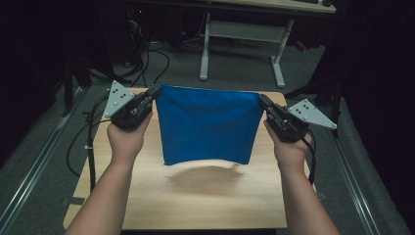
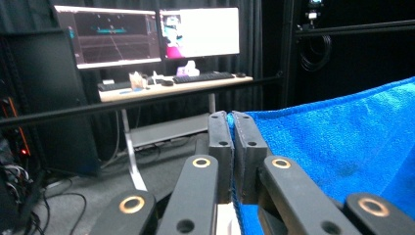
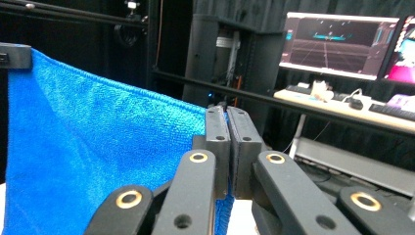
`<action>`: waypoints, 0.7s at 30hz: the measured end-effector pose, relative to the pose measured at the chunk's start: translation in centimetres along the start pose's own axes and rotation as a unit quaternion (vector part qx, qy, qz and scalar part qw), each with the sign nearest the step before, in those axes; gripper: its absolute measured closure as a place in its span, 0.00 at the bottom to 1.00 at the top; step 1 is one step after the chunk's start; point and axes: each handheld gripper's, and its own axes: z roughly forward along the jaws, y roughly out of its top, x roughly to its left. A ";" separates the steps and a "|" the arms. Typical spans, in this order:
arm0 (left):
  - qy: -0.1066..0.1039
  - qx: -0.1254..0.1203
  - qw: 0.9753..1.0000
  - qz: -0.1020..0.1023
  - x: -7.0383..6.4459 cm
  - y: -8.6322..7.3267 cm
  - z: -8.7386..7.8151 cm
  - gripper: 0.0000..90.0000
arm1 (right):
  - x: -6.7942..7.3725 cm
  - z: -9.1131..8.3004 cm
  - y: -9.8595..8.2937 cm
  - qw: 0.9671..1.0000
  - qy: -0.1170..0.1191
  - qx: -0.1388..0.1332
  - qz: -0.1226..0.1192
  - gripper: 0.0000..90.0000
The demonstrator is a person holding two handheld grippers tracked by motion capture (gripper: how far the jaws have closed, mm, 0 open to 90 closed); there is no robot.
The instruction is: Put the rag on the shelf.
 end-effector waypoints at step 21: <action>0.036 0.038 0.998 0.028 4.1 1.4 5.2 0.98 | -1.9 6.2 1.7 0.999 -0.024 0.031 0.026 0.99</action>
